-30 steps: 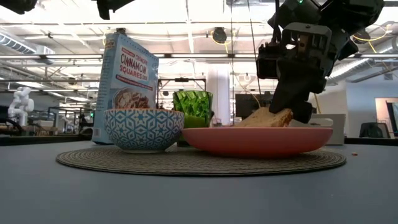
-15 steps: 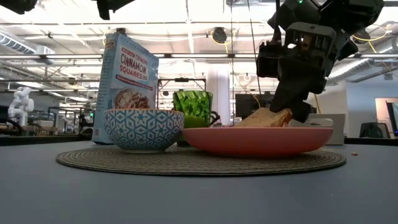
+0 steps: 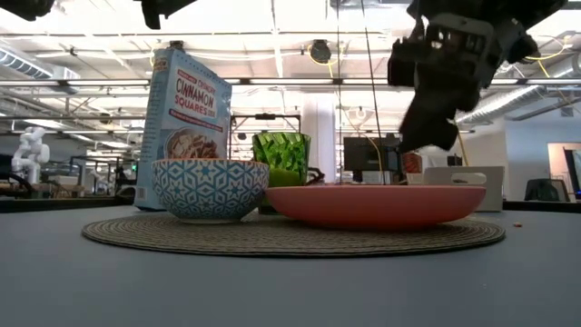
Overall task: Arrange a breakfast setting
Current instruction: Put the apple on the gray table mat to the right side of the green cup
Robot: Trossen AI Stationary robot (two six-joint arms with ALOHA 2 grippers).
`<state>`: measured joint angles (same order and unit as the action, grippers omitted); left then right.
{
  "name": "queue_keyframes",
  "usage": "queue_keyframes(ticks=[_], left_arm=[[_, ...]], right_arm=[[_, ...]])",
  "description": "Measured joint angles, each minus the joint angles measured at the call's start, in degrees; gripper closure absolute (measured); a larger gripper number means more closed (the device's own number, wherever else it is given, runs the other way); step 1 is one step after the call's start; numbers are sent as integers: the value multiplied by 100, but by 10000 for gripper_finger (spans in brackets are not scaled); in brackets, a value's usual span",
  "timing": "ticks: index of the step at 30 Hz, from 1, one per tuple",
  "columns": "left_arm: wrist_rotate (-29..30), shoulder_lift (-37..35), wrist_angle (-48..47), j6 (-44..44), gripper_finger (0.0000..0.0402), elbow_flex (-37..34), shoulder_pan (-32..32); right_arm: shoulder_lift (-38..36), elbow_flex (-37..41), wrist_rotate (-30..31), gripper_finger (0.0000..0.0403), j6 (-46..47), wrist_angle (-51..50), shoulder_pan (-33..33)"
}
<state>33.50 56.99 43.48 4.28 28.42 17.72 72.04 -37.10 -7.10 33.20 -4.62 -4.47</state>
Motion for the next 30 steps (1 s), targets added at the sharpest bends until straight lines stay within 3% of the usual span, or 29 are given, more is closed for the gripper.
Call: queue_keyframes(ticks=[10,19,23,30], left_arm=[[0,0,-2,-10,124,0,0],[0,0,0,-10,124,0,0],[0,0,0,-10,124,0,0],[0,0,0,-10,124,0,0]], right_arm=[[-1239,0,48,236,-44,-26,476],[-2260,0,1094,236,-485,121,961],[-2575,0,1451,236,-1204,753,1075],[-2876,0,1472,236,-2409,2206,1169]])
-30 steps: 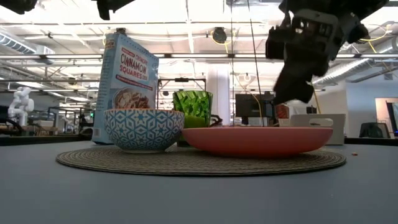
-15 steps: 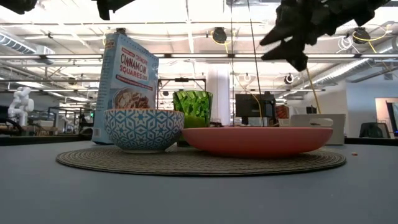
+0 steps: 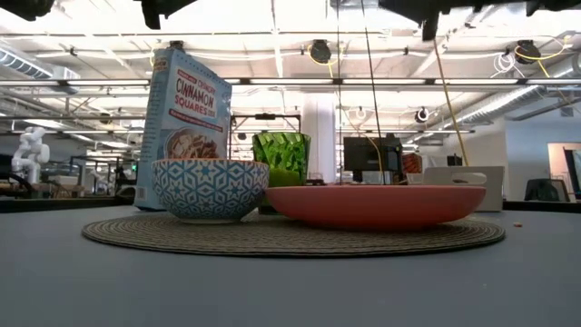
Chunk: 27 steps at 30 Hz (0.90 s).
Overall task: Arrange a breakfast setting
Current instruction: Put the apple on the gray table mat to the right side of the green cup
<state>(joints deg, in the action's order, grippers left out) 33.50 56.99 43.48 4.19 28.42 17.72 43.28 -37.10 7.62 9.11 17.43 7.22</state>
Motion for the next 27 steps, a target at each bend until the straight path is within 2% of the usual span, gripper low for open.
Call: queue_keyframes(ticks=[7,18,24,27], left_arm=[[0,0,0,2,124,0,0],[0,1,2,-32,124,0,0],[0,0,2,-36,124,0,0],[2,0,4,-37,124,0,0]], right_arm=[[-238,0,171,227,-294,339,26],[-447,0,540,140,-986,1,101],[-452,0,589,131,-1149,-40,102],[-452,0,592,131,-1528,-165,101]])
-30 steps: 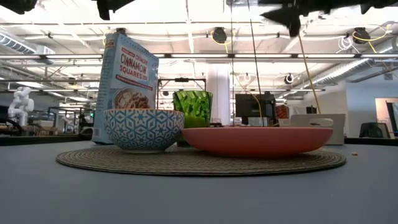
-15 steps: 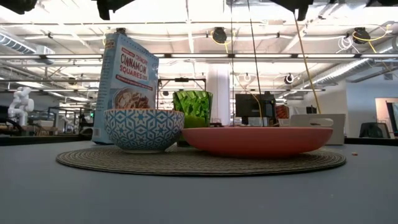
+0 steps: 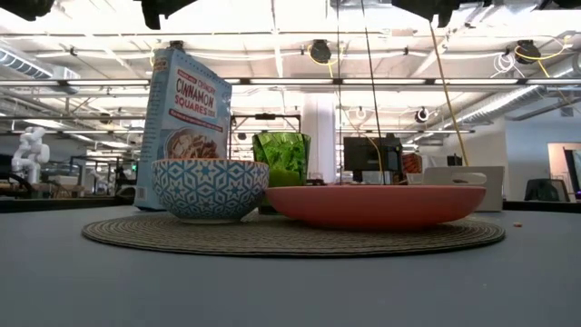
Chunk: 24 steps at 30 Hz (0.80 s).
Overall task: Arrange a breakfast setting
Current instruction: Put the apple on the gray table mat to the right side of the green cup
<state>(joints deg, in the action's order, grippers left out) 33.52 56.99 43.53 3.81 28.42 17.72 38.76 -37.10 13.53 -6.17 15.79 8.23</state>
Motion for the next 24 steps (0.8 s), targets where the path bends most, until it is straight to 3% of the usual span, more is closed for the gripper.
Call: queue_keyframes(ticks=[3,7,15,24], left_arm=[[0,0,4,-6,124,0,0],[3,0,7,-50,124,0,0],[8,0,18,-283,124,0,-120],[9,0,18,-289,124,0,-201]], right_arm=[[10,-131,380,131,-66,-636,88],[195,-866,908,131,-34,-2183,340],[1024,-2419,936,131,-31,-4490,1291],[2083,-2739,919,131,790,-5690,2814]])
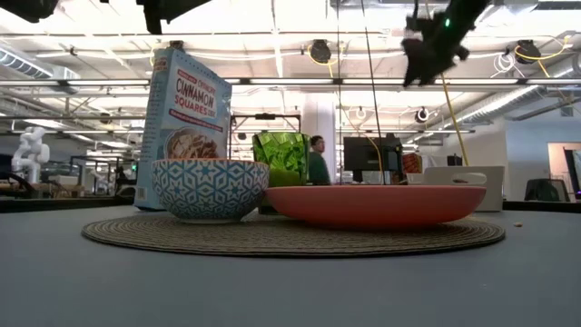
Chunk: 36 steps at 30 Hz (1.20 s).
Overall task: Arrange a breakfast setting
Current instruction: Put the apple on the gray table mat to the right side of the green cup
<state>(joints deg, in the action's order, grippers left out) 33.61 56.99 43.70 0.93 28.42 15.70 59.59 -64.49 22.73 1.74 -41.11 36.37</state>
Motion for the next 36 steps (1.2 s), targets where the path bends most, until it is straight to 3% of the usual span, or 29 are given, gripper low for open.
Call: queue_keyframes(ticks=[8,23,36], left_arm=[[-2,0,-15,2,124,0,0],[-5,0,-20,6,124,0,0],[-9,0,-22,7,124,0,0]], right_arm=[[788,-2,-25,131,66,-334,918],[1071,-2,-29,130,-239,-96,1035],[1069,184,-31,56,66,-270,1055]])
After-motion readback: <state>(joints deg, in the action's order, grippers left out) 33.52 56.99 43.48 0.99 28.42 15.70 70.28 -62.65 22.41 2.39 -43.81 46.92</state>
